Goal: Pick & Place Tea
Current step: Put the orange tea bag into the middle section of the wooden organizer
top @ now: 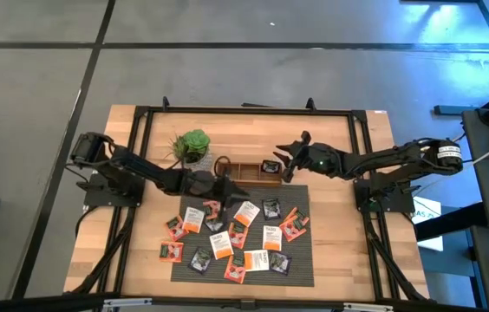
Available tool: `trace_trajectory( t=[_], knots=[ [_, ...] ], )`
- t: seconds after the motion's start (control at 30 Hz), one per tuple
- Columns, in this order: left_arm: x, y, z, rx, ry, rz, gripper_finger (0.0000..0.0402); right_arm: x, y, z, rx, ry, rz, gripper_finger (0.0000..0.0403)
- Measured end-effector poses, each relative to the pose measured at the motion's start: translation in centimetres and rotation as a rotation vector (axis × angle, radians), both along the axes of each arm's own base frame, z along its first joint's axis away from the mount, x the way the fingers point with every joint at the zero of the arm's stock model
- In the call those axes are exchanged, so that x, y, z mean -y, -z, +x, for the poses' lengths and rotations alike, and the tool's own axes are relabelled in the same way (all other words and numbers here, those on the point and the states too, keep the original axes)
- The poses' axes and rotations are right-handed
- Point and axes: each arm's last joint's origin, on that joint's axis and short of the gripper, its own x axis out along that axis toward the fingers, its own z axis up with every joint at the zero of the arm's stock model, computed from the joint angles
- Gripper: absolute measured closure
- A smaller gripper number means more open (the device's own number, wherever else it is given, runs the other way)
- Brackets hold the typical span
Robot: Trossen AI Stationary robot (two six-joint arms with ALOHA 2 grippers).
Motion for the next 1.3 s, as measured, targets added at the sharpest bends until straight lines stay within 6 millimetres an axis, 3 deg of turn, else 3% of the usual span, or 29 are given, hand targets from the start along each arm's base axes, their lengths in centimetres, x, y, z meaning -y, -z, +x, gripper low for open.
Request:
trace_trajectory(
  t=[0.17, 0.33, 0.47, 0.63, 0.77, 0.9, 1.07, 1.3],
  knots=[
    [-0.6, 0.0, 0.1, 0.000, -0.056, -0.119, 0.0332, -0.2, 0.2, 0.0, 0.022, -0.028, 0.090, 0.0287],
    [0.0, -0.1, 0.0, 0.001, -0.041, -0.177, 0.0333, -0.7, 0.3, 0.1, -0.029, -0.171, 0.041, 0.0287],
    [2.2, -1.0, 0.5, 0.097, 0.026, -0.158, 0.0332, -2.0, 0.1, 0.1, -0.013, -0.317, 0.113, 0.0287],
    [6.2, -2.4, 2.1, 0.122, 0.120, -0.093, 0.0335, -6.0, -0.3, -0.3, -0.030, -0.511, 0.237, 0.0287],
    [8.8, -1.9, 4.0, 0.088, 0.133, -0.038, 0.0336, -8.7, 0.4, -1.4, -0.117, -0.452, 0.379, 0.0287],
    [10.2, 0.0, 6.3, 0.042, 0.153, -0.041, 0.0336, -10.5, 1.4, -2.7, -0.225, -0.342, 0.543, 0.0287],
    [10.6, 2.8, 9.1, -0.009, 0.153, -0.052, 0.0337, -11.5, 2.6, -4.1, -0.327, -0.174, 0.693, 0.0287],
    [9.4, 5.4, 11.5, -0.052, 0.127, -0.090, 0.0339, -12.2, 3.0, -4.8, -0.355, -0.085, 0.802, 0.0287]
  ],
)
